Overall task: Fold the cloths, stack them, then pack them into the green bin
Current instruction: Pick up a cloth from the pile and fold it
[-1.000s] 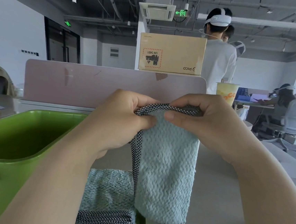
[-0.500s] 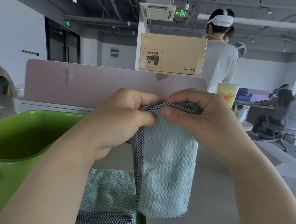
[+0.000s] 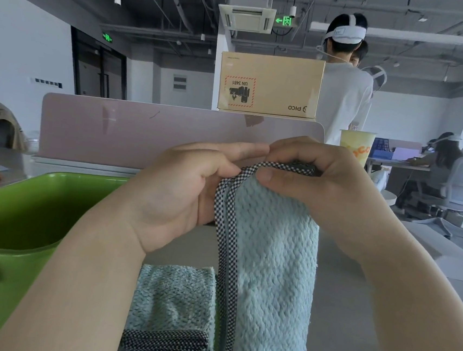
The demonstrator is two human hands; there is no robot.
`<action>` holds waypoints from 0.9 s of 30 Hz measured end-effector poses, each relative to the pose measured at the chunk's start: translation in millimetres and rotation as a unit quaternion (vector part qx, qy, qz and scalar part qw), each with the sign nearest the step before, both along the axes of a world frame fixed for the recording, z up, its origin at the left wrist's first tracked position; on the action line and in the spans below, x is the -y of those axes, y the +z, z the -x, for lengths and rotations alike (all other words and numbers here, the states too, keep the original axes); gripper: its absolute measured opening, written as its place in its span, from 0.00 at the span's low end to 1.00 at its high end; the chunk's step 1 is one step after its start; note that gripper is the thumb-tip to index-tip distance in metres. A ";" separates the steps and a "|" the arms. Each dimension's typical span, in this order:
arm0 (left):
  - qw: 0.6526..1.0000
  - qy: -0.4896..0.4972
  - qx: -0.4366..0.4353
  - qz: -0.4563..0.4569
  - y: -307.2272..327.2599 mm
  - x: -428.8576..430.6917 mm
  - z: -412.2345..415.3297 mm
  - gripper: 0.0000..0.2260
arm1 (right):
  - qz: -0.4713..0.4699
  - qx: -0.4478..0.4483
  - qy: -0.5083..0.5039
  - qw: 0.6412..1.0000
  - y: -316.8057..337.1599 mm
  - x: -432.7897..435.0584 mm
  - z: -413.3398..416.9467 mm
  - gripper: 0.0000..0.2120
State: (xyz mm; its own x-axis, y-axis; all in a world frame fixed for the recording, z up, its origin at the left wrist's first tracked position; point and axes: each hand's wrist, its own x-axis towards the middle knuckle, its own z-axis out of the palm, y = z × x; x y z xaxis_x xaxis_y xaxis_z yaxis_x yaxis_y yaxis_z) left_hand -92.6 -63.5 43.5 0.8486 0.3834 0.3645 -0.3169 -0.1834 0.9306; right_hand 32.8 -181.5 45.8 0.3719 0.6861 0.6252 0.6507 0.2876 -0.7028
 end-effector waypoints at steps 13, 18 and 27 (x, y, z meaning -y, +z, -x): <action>0.999 0.013 -0.012 0.042 3.3 9.6 -2.8 0.16 | 0.008 0.013 -0.022 1.000 -0.8 -6.2 6.6 0.04; 1.000 0.018 -0.008 -0.005 1.7 7.0 0.4 0.19 | -0.001 0.015 -0.042 0.999 -1.3 -6.8 9.5 0.05; 0.995 0.037 -0.015 -0.088 -1.6 2.8 8.8 0.22 | 0.073 0.020 -0.018 0.997 -1.0 4.9 -6.3 0.05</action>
State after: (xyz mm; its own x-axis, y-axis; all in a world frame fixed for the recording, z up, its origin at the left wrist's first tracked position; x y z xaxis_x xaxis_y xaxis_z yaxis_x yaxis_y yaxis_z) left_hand -101.4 -66.3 41.9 0.8319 0.3781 0.4062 -0.2681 -0.3669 0.8908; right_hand 39.1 -186.4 44.8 0.3742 0.7575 0.5349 0.6876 0.1604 -0.7081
